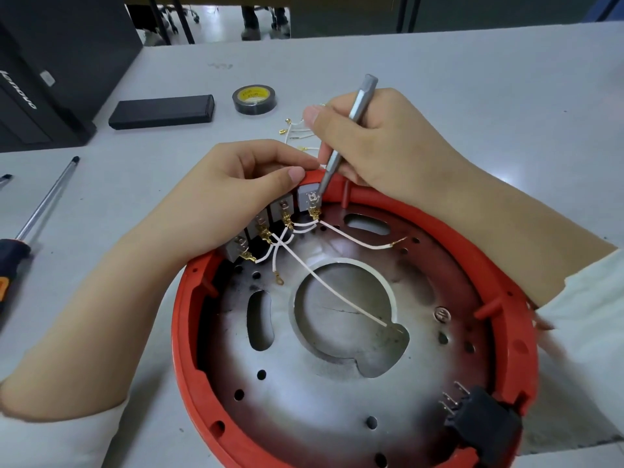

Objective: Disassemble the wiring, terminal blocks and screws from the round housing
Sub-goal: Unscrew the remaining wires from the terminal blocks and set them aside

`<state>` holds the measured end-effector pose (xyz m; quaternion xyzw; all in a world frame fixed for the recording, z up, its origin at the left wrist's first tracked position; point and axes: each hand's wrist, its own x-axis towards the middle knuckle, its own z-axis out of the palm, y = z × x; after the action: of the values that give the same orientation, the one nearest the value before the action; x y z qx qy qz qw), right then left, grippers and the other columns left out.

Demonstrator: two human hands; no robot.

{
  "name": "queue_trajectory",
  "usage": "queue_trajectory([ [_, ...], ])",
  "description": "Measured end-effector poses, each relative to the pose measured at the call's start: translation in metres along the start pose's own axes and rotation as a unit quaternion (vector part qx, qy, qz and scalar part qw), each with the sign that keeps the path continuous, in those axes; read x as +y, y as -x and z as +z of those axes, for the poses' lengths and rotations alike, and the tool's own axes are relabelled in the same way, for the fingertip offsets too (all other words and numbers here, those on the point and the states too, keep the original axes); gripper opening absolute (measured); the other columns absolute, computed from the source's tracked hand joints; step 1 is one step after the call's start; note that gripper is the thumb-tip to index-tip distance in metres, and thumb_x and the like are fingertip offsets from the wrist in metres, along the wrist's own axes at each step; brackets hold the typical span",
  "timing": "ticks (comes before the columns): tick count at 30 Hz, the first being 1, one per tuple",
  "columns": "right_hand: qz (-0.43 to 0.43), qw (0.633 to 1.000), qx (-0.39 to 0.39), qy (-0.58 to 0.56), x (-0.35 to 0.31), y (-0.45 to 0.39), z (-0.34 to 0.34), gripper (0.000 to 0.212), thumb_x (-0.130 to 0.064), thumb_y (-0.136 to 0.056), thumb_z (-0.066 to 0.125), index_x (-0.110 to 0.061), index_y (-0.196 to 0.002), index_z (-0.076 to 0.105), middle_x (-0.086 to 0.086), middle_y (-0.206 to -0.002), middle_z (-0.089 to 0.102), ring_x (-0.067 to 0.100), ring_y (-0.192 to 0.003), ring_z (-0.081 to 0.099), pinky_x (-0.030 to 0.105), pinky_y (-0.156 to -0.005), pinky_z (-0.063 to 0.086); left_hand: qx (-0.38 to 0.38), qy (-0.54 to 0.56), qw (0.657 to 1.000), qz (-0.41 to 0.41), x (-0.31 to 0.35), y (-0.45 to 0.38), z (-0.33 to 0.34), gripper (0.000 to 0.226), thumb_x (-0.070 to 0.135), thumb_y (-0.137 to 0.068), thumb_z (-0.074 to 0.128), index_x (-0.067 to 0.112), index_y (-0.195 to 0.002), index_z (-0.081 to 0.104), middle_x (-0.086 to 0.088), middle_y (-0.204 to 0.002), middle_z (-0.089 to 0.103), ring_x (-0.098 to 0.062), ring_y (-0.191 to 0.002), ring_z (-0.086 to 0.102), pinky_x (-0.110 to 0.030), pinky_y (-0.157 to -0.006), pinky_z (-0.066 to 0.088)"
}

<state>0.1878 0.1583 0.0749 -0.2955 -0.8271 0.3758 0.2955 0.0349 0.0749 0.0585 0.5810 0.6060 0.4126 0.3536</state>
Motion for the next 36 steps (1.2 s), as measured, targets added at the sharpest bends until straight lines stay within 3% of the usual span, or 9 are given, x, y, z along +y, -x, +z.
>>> queue_trajectory([
  [4, -0.026, 0.999, -0.032, -0.030, -0.009, 0.011, -0.014, 0.035, -0.031, -0.096, 0.056, -0.008, -0.071, 0.058, -0.007, -0.043, 0.051, 0.005, -0.036, 0.045, 0.008, -0.043, 0.032, -0.004, 0.002, 1.000, -0.001, -0.001, 0.000, -0.001, 0.019, 0.015, -0.095, 0.056, 0.017, -0.109, 0.070, 0.002, -0.101, 0.075, -0.011, -0.100, 0.068, -0.033, -0.102, 0.047],
  [8, -0.025, 0.997, -0.047, -0.059, -0.016, 0.016, -0.017, 0.027, -0.028, -0.093, 0.061, -0.014, -0.072, 0.052, -0.003, -0.047, 0.056, 0.007, -0.034, 0.043, 0.013, -0.039, 0.034, -0.002, 0.004, 1.000, -0.004, -0.001, -0.001, -0.002, 0.020, 0.013, -0.097, 0.054, 0.019, -0.106, 0.070, 0.005, -0.099, 0.075, -0.007, -0.095, 0.069, -0.023, -0.095, 0.049],
  [13, -0.032, 0.999, -0.031, -0.030, -0.017, 0.012, 0.000, 0.032, -0.016, -0.088, 0.065, -0.015, -0.062, 0.046, 0.007, -0.048, 0.056, 0.006, -0.035, 0.044, 0.013, -0.042, 0.032, -0.041, 0.077, 0.994, -0.061, -0.005, 0.001, -0.004, 0.025, 0.009, -0.098, 0.048, 0.014, -0.115, 0.066, -0.015, -0.109, 0.071, -0.049, -0.111, 0.058, -0.062, -0.101, 0.039],
  [14, -0.033, 0.999, -0.030, -0.030, -0.017, 0.013, 0.002, 0.032, -0.015, -0.087, 0.066, -0.014, -0.062, 0.046, 0.008, -0.048, 0.056, 0.006, -0.035, 0.045, 0.012, -0.041, 0.032, -0.048, 0.083, 0.994, -0.061, -0.005, 0.002, -0.004, 0.025, 0.009, -0.098, 0.047, 0.013, -0.115, 0.065, -0.014, -0.109, 0.071, -0.045, -0.110, 0.060, -0.058, -0.100, 0.042],
  [17, -0.024, 0.998, -0.009, -0.060, -0.012, 0.017, 0.003, 0.035, -0.016, -0.086, 0.069, -0.017, -0.059, 0.047, -0.002, -0.044, 0.055, 0.005, -0.033, 0.046, 0.010, -0.040, 0.031, -0.050, 0.051, 0.997, -0.033, -0.006, 0.004, -0.002, 0.024, 0.013, -0.099, 0.048, 0.022, -0.110, 0.067, 0.006, -0.104, 0.074, -0.011, -0.100, 0.069, -0.027, -0.094, 0.052],
  [19, -0.015, 0.996, 0.010, -0.084, -0.008, 0.020, 0.002, 0.037, -0.016, -0.085, 0.071, -0.019, -0.057, 0.047, -0.003, -0.042, 0.054, 0.005, -0.032, 0.044, 0.010, -0.039, 0.030, -0.038, 0.028, 0.999, -0.028, -0.008, 0.003, -0.003, 0.023, 0.021, -0.098, 0.051, 0.033, -0.102, 0.070, 0.015, -0.101, 0.074, -0.001, -0.099, 0.067, -0.023, -0.095, 0.049],
  [25, -0.015, 0.997, 0.024, -0.073, -0.009, 0.021, 0.007, 0.031, -0.018, -0.080, 0.076, -0.015, -0.065, 0.049, -0.007, -0.042, 0.054, 0.005, -0.033, 0.048, 0.008, -0.040, 0.031, -0.038, 0.030, 0.999, -0.019, -0.011, 0.004, -0.002, 0.023, 0.047, -0.079, 0.054, 0.039, -0.087, 0.074, 0.014, -0.098, 0.074, -0.006, -0.101, 0.067, -0.021, -0.092, 0.051],
  [29, -0.013, 0.997, 0.038, -0.070, -0.009, 0.020, 0.006, 0.039, -0.021, -0.076, 0.080, -0.017, -0.058, 0.046, -0.010, -0.040, 0.050, 0.005, -0.034, 0.045, 0.009, -0.041, 0.030, -0.026, 0.019, 0.999, -0.021, -0.013, 0.004, -0.002, 0.023, 0.032, -0.096, 0.051, 0.036, -0.091, 0.073, 0.012, -0.098, 0.075, -0.008, -0.100, 0.068, -0.025, -0.093, 0.051],
  [36, -0.007, 0.997, 0.019, -0.071, -0.003, 0.021, 0.004, 0.038, -0.017, -0.083, 0.073, -0.020, -0.057, 0.046, 0.001, -0.045, 0.057, 0.012, -0.031, 0.043, 0.020, -0.036, 0.033, -0.042, 0.055, 0.997, -0.031, -0.012, 0.005, -0.001, 0.027, 0.025, -0.098, 0.049, 0.030, -0.092, 0.074, 0.006, -0.095, 0.076, -0.011, -0.094, 0.070, -0.030, -0.093, 0.051],
])
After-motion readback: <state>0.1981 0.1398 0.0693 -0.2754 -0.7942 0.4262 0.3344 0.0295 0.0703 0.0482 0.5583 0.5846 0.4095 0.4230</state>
